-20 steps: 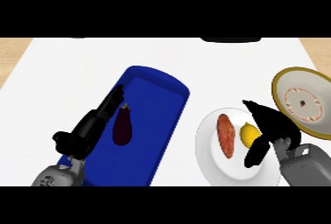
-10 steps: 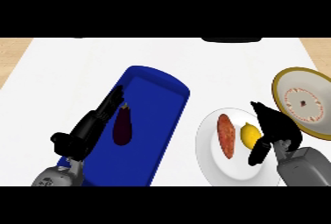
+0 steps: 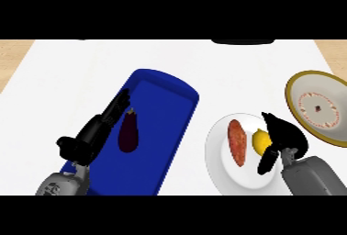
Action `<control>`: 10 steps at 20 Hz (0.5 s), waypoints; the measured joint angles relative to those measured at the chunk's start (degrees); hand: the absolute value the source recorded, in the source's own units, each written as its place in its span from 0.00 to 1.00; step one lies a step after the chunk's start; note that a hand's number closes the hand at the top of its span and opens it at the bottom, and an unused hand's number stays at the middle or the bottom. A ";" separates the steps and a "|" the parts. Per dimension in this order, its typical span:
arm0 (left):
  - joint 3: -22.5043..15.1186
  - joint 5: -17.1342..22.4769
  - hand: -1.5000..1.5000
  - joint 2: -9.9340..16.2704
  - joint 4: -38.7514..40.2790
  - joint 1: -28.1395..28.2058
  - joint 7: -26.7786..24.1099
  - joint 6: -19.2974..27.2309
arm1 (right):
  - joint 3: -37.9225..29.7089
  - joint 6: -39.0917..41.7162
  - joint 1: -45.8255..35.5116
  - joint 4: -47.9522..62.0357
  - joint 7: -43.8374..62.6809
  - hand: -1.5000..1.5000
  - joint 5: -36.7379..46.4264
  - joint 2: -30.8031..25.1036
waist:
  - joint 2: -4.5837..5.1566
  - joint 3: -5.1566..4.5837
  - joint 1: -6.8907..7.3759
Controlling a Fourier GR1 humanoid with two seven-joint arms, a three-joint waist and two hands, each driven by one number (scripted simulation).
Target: Pick the lemon from the plate and place it in the bowl
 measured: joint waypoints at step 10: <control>1.45 -1.70 0.50 -1.77 -0.55 0.62 0.72 -1.35 | -3.23 -4.25 -1.30 6.71 -11.48 1.00 6.60 2.38 | -0.01 0.00 0.03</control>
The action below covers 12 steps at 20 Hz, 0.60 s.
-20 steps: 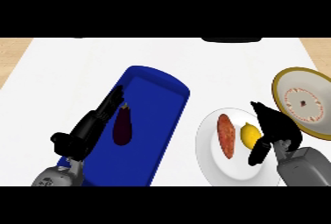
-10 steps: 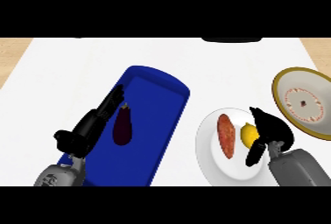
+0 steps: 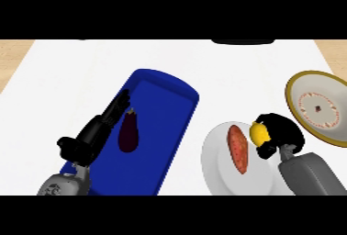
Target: Pick the lemon from the plate and place it in the bowl
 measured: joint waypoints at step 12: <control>2.17 -0.37 0.50 -0.22 -1.10 0.24 0.93 -1.65 | 4.39 0.13 3.01 -3.07 -21.80 1.00 4.68 -4.28 | -0.20 0.05 -0.55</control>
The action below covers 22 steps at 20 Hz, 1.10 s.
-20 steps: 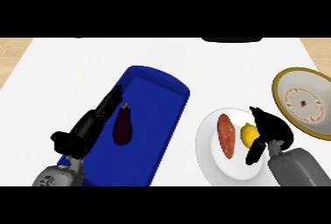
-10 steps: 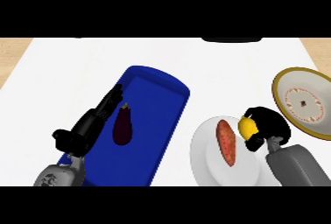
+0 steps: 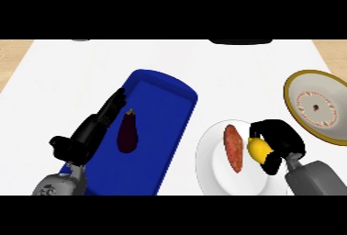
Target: Pick the lemon from the plate and place it in the bowl
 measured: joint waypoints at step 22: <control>0.82 -0.58 0.50 -0.47 0.88 0.23 -0.71 0.31 | -23.94 -12.18 20.35 -25.61 -40.43 1.00 -32.05 -20.60 | -0.07 -0.06 -1.06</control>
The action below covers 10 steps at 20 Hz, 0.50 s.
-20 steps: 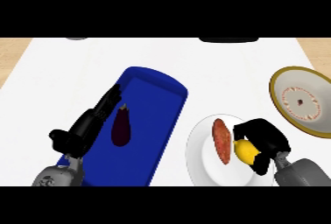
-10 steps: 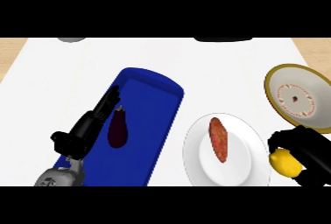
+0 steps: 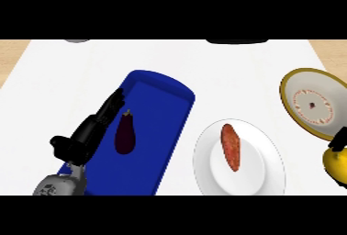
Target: Pick the lemon from the plate and place it in the bowl
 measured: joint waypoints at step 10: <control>-1.04 -0.49 0.50 -0.94 -0.85 0.10 0.19 -1.28 | -6.37 -1.78 -12.36 17.56 -2.23 1.00 4.69 1.00 | 0.40 0.05 2.00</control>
